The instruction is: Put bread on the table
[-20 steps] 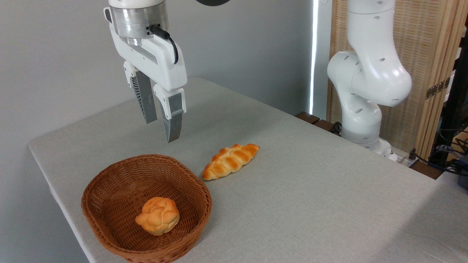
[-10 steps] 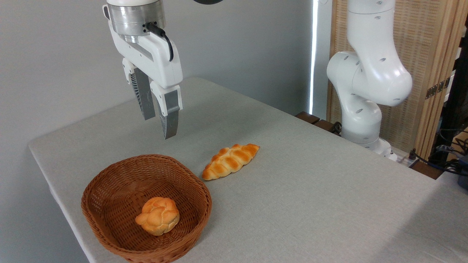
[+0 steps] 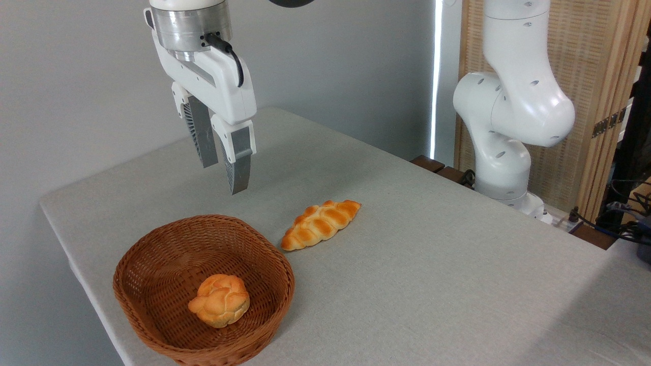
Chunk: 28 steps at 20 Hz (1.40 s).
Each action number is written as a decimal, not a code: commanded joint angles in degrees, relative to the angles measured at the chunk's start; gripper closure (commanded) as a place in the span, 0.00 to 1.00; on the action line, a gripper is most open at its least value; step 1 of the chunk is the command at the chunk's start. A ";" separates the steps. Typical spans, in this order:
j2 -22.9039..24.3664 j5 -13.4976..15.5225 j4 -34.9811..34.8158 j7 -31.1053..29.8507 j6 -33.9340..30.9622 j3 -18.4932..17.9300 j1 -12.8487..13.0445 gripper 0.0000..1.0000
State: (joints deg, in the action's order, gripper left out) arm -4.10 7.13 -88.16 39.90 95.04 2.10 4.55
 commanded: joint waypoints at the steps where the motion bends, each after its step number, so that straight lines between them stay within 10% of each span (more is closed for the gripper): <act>1: 1.20 -0.71 -1.48 -0.17 -0.04 0.71 -0.77 0.00; 5: 6.90 -0.10 -9.65 0.09 7.25 0.45 -1.21 0.00; 15: 7.00 -6.16 -9.13 -0.87 1.73 0.01 -1.21 0.00; 28: 6.74 -6.25 -8.96 -2.11 1.02 0.01 -1.21 0.00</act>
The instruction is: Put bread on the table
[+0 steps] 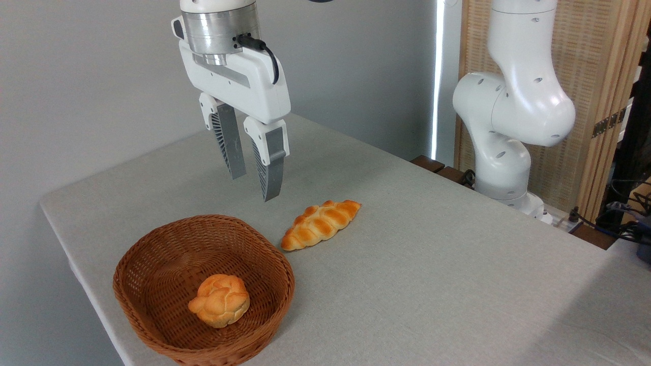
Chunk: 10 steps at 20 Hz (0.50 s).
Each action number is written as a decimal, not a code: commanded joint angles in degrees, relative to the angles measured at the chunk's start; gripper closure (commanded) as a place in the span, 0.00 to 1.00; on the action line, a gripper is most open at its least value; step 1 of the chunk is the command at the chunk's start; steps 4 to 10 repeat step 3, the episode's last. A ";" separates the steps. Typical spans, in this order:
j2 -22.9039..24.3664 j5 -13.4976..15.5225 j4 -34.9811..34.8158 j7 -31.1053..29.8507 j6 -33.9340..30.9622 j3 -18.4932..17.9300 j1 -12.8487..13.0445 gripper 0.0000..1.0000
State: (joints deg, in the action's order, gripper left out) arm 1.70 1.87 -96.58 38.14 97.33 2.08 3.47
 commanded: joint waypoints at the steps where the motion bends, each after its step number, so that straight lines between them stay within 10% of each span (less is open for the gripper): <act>1: 0.93 -0.99 -0.54 -0.26 -1.27 0.03 -0.13 0.00; 10: 0.93 -0.99 -0.54 -0.52 -1.27 0.03 -0.13 0.00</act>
